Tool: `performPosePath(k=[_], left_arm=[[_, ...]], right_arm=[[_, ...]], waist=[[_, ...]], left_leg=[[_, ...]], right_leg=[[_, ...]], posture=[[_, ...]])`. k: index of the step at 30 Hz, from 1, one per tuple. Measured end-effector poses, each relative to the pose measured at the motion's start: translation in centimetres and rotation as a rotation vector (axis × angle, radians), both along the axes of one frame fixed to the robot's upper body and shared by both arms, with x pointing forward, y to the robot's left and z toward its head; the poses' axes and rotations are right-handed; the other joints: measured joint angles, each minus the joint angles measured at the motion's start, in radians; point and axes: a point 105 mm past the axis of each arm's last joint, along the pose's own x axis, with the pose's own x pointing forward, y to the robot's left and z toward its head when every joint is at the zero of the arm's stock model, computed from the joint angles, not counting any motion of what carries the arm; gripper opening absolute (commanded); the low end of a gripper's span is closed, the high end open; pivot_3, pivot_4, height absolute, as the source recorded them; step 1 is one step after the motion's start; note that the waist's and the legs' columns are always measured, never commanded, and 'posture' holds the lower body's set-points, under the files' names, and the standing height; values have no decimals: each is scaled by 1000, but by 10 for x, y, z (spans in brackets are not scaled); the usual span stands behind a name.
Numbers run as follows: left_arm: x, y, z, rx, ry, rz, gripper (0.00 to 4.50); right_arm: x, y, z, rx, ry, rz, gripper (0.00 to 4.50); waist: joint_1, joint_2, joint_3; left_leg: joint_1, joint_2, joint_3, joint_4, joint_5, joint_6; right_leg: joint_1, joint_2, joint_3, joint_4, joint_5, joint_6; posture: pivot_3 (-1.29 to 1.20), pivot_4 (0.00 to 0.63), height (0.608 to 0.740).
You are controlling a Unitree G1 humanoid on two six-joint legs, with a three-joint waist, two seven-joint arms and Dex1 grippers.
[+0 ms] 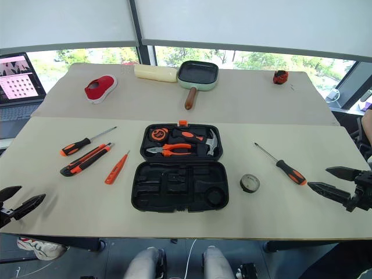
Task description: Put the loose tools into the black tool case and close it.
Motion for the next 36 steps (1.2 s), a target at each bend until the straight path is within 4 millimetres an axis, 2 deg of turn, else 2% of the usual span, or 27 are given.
performPosePath(k=[3, 5, 9, 10, 12, 15, 17, 19, 21, 26, 29, 32, 36], left_arm=[[1, 0, 1, -1, -3, 1, 4454], [9, -4, 4, -3, -21, -12, 4454], [37, -19, 21, 7, -35, -89, 4454], [49, -25, 31, 11, -44, -131, 4454], [59, -32, 40, 24, -59, -174, 4454], [90, -40, 46, 45, -50, -223, 4454], [121, -47, 48, 88, -26, -259, 4454], [143, -50, 55, 149, -17, -281, 4454], [157, -49, 59, 160, -10, -264, 4454], [176, -49, 42, 153, 65, -212, 4454], [178, -50, 26, 174, 122, -202, 4454], [179, -48, 22, 213, 152, -188, 4454], [181, -46, 16, 188, 183, -138, 3519]], right_arm=[[0, 0, -1, 2, 0, -2, 4478], [0, 0, -4, 10, -10, -11, 4478], [4, 16, 5, 0, -49, 34, 4478], [6, 28, 13, 14, -67, 75, 4478], [7, 45, 23, 19, -96, 139, 4478], [5, 79, 32, 30, -102, 246, 4478], [0, 116, 39, 34, -126, 379, 4478], [-9, 150, 49, 29, -164, 507, 4478], [-12, 161, 54, 27, -182, 541, 4478], [-17, 171, 55, 34, -183, 547, 4478], [-22, 175, 53, 35, -176, 549, 4478], [-26, 175, 54, 39, -186, 537, 4478], [-29, 170, 56, 46, -194, 503, 4500]], waist=[[0, 0, 0], [2, 0, 0], [7, 0, 0], [7, 0, 0], [5, 1, 0], [5, 1, 0], [6, 0, 0], [8, 0, 0], [6, -1, 0], [7, -2, 0], [8, -2, 0], [9, -3, 0], [9, -3, 0]], left_leg=[[0, 0, 0, 0, 0, 0], [0, 0, 0, 0, 0, 0], [0, -1, 0, 0, 0, 0], [0, 0, 0, 0, 0, 0], [0, 0, 0, 0, 0, 0], [-1, 0, -1, 0, 0, 0], [-2, 0, -2, 1, 1, 0], [-5, 0, -4, 2, 1, -1], [-8, -1, -4, 4, 0, 1], [-12, -1, -5, 7, -1, 2], [-14, -1, -7, 9, -1, 2], [-15, -1, -9, 12, -1, 2], [-16, -1, -12, 16, -2, 3]], right_leg=[[0, 0, 0, 0, 0, 0], [0, 0, 0, 0, 0, 0], [0, 0, 0, 2, 1, 1], [0, 1, 0, 2, 1, 1], [0, 1, 0, 2, 1, 1], [0, 2, 0, 2, 1, 1], [0, 4, -1, 3, 1, 1], [-1, 4, -2, 3, 1, 1], [-1, 4, -2, 0, 2, 3], [-3, 3, -4, 0, 2, 4], [-3, 3, -6, 1, 2, 4], [-2, 3, -7, 2, 2, 4], [-1, 3, -10, 4, 2, 4]], posture=[[0, 150, 740], [0, 150, 740], [0, 150, 740], [0, 150, 740], [0, 150, 740], [0, 150, 740], [0, 150, 740], [0, 150, 740], [0, 150, 740], [0, 150, 740], [0, 150, 740], [0, 150, 740], [0, 150, 740]])
